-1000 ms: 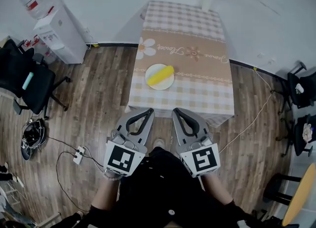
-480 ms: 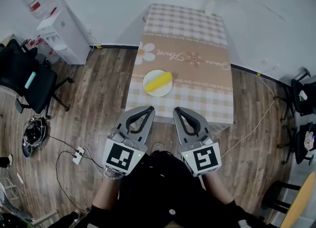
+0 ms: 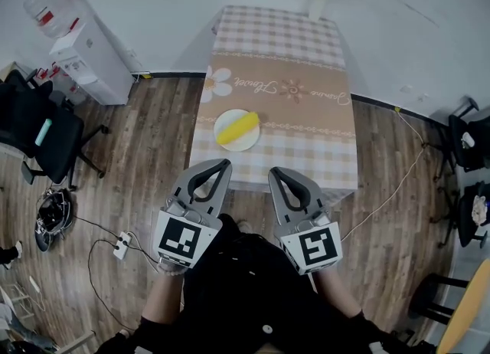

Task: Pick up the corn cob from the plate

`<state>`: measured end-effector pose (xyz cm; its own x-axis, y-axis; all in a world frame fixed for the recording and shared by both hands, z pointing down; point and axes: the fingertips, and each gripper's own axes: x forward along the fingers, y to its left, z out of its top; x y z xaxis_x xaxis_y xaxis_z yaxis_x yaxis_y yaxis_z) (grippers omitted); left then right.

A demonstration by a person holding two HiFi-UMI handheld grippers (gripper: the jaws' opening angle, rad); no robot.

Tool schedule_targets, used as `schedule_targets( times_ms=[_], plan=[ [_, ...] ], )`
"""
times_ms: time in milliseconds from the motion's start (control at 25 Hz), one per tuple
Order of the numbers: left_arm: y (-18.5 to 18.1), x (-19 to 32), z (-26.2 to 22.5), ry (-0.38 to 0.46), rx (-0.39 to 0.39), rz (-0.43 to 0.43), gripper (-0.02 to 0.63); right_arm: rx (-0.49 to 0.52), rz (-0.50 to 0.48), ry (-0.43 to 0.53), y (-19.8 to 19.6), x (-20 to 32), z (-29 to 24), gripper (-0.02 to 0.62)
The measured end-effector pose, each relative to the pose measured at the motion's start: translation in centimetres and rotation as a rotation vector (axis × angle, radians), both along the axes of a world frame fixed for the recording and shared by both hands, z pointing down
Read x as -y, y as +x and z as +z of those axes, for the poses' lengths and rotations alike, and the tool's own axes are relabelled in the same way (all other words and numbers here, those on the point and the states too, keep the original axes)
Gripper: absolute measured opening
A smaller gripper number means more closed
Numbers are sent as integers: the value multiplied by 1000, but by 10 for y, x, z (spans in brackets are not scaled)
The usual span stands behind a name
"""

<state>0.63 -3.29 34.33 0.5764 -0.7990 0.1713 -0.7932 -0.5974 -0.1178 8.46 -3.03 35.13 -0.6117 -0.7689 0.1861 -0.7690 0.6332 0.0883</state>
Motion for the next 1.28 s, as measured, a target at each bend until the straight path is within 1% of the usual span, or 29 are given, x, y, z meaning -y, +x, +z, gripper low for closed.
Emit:
schedule_targets(
  times_ms=[80,120,440,640,1000,1120,1280],
  plan=[
    [1,4,3,35,27,29,14,-1,5,-5,3,1,2,43],
    [2,6,4,38,33,35,14,-2,7,-8,4,2,2,43],
    [5,29,20,-15,43,40,14,-5,45,-29,14,18,12,43],
    [6,54,30,-46,40,57,15,-8,74,-53,18,32,16,43],
    [8,100,58,-117,72,107,20,-9,126,-81,21,68,24,43],
    [11,113,72,-148,95,137,76,-12,137,-91,19,79,28,43],
    [15,128,91,-188,139,178,125,-14,151,-109,16,94,31,43]
  ],
)
